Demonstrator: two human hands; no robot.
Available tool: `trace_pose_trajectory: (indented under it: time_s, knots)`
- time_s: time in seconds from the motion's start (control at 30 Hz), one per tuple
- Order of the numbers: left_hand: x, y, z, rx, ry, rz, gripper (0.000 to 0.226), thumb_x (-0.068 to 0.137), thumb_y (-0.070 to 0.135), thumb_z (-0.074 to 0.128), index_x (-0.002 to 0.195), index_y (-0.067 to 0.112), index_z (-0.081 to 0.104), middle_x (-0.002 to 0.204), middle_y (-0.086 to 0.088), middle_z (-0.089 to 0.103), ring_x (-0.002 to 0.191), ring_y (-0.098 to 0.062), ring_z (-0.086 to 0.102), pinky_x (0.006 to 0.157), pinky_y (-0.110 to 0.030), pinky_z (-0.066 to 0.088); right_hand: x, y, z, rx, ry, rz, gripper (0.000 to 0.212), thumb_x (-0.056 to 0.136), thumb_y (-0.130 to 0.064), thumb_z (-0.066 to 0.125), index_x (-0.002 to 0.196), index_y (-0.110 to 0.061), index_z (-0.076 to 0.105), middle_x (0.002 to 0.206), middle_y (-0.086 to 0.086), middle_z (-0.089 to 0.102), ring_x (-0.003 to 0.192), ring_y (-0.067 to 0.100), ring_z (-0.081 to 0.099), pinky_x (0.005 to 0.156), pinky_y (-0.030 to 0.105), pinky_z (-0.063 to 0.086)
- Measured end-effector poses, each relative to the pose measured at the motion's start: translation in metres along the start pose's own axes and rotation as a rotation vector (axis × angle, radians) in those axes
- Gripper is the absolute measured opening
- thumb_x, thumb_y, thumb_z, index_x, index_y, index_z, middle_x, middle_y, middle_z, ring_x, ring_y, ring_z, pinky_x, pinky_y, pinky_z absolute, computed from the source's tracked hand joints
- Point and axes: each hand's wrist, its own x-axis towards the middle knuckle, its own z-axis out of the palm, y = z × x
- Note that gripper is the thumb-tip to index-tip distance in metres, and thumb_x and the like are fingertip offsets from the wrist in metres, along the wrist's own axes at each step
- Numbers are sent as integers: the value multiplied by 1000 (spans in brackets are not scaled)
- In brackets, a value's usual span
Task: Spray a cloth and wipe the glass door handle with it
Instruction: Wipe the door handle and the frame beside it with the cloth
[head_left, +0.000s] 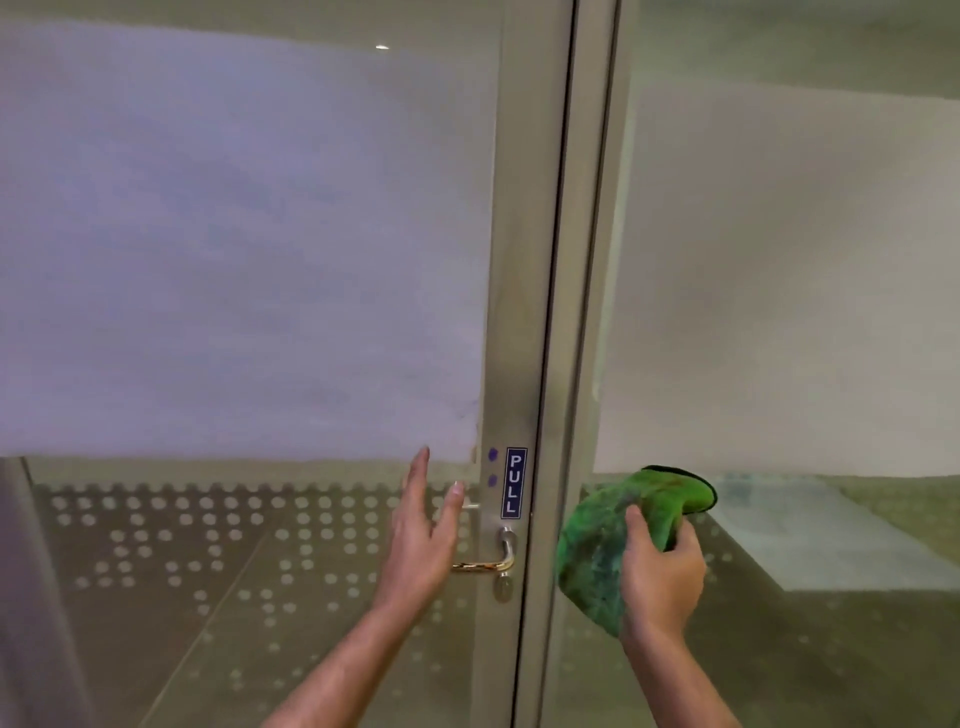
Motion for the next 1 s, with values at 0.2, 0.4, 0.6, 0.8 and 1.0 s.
trace_pose_trajectory:
  time_s: [0.2, 0.4, 0.6, 0.8, 1.0]
  knots:
    - [57, -43, 4, 443, 121, 297, 70, 108, 42, 36, 166, 29, -3, 173, 12, -18, 157, -2, -24, 129, -35, -11, 33, 25, 48, -138, 173, -330, 32, 93, -21, 72, 120, -6, 66, 110, 17, 69, 102, 38, 63, 83, 42, 49]
    - [99, -70, 20, 629, 86, 361, 68, 107, 46, 21, 166, 26, -6, 174, 6, -18, 157, -6, -25, 132, -41, -4, 55, 50, 110, -496, 15, -774, 55, 83, -12, 80, 134, -6, 62, 115, 22, 63, 97, 37, 64, 72, 49, 63]
    - [131, -84, 31, 642, 101, 461, 62, 111, 37, 25, 167, 26, 0, 176, 6, -10, 159, -7, -20, 131, -36, -5, 54, 58, 170, -619, -209, -932, 63, 81, -15, 79, 141, -16, 60, 107, 13, 63, 89, 31, 63, 75, 45, 62]
    - [154, -101, 40, 658, 140, 527, 60, 112, 29, 31, 167, 21, 9, 177, 1, -1, 162, -15, -11, 132, -38, -3, 60, 68, 185, -608, -323, -1013, 55, 84, -15, 75, 137, -11, 63, 108, 12, 67, 87, 29, 65, 79, 42, 60]
    - [160, -107, 46, 664, 202, 554, 57, 111, 24, 32, 166, 18, 19, 176, -2, 6, 163, -21, -1, 132, -42, 1, 48, 108, 178, -752, -562, -1036, 57, 78, -16, 78, 133, -13, 64, 115, 10, 72, 90, 27, 73, 78, 40, 64]
